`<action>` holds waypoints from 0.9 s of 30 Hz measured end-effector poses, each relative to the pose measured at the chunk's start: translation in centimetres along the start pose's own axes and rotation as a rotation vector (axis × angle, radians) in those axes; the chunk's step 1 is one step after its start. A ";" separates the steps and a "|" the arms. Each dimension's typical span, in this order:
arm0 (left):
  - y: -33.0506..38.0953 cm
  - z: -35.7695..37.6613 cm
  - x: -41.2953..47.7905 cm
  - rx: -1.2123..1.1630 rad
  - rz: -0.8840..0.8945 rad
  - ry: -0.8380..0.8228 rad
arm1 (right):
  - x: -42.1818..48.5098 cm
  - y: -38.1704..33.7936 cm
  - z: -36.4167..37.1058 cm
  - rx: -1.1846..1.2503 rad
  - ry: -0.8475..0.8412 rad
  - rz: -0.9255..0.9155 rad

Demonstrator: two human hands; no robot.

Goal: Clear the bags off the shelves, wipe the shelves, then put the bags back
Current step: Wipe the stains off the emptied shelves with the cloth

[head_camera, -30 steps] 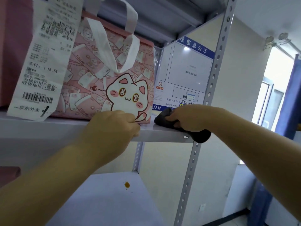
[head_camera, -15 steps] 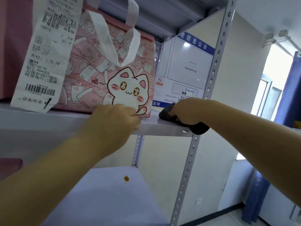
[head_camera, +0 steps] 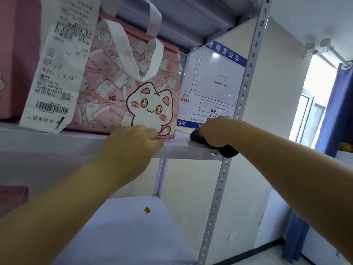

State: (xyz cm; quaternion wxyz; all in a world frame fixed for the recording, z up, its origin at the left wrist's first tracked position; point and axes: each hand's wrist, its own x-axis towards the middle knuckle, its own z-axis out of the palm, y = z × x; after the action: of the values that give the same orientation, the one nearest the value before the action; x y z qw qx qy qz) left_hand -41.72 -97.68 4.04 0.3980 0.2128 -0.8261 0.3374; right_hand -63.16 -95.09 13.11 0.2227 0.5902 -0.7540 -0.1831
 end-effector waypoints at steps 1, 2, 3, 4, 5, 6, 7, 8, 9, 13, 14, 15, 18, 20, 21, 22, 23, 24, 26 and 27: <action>0.0 0.0 -0.1 -0.011 -0.002 0.000 | -0.5 0.3 0.1 0.059 0.023 -0.043; 0.0 0.1 -0.2 -0.026 -0.003 0.001 | -0.9 0.7 0.2 0.053 0.044 -0.089; 0.1 0.2 -0.3 -0.032 -0.001 0.002 | -1.2 1.0 0.5 -0.001 0.073 -0.126; 0.1 0.3 -0.4 -0.035 0.004 0.002 | -1.5 1.3 0.9 -0.059 0.118 -0.154; 0.1 0.3 -0.5 -0.042 0.005 -0.006 | -2.0 1.4 1.3 -0.092 0.165 -0.172; 0.2 0.3 -0.6 -0.054 0.007 -0.018 | -2.6 1.4 1.7 -0.097 0.217 -0.181; 0.2 0.2 -0.8 -0.063 0.011 -0.028 | -3.3 1.4 2.3 -0.086 0.285 -0.181; 0.2 0.0 -1.0 -0.072 0.017 -0.036 | -4.3 1.2 2.8 -0.071 0.352 -0.163; 0.3 -0.2 -1.2 -0.081 0.020 -0.048 | -5.3 0.9 3.6 -0.050 0.420 -0.132; 1.1 -1.3 -2.9 -0.073 0.031 -0.029 | -9.7 -0.9 7.5 0.051 0.784 -0.079; 1.3 -1.6 -3.4 -0.065 0.036 -0.001 | -10.6 -1.5 8.4 0.079 0.860 -0.087; 1.5 -1.8 -4.1 -0.064 0.047 0.024 | -11.3 -1.9 9.4 0.102 0.915 -0.097; 2.3 -1.8 -6.4 -0.081 0.092 0.060 | -13.1 -3.7 11.8 0.149 0.996 -0.140; 3.0 -1.6 -8.1 -0.104 0.080 0.037 | -13.8 -5.1 13.0 0.182 0.989 -0.180; 3.4 -1.4 -8.9 -0.119 0.062 0.013 | -14.1 -5.8 13.4 0.199 0.977 -0.201; 3.7 -1.2 -9.7 -0.127 0.047 -0.011 | -14.3 -6.6 13.8 0.216 0.958 -0.223; 3.9 -0.9 -10.5 -0.131 0.041 -0.043 | -14.4 -7.4 14.2 0.228 0.937 -0.241; 4.1 -0.7 -11.4 -0.137 0.036 -0.086 | -14.5 -8.2 14.7 0.241 0.914 -0.255; 4.1 -0.1 -13.3 -0.148 0.013 -0.195 | -14.5 -9.8 15.6 0.270 0.872 -0.264; 4.1 0.2 -14.4 -0.143 0.001 -0.248 | -14.4 -10.7 16.1 0.288 0.854 -0.261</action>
State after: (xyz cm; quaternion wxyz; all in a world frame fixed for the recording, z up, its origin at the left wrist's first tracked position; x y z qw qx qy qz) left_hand -35.85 -93.79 -9.12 0.3070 0.2237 -0.8909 0.2489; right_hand -60.45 -83.38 -7.76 0.4038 0.7276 -0.5320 0.1563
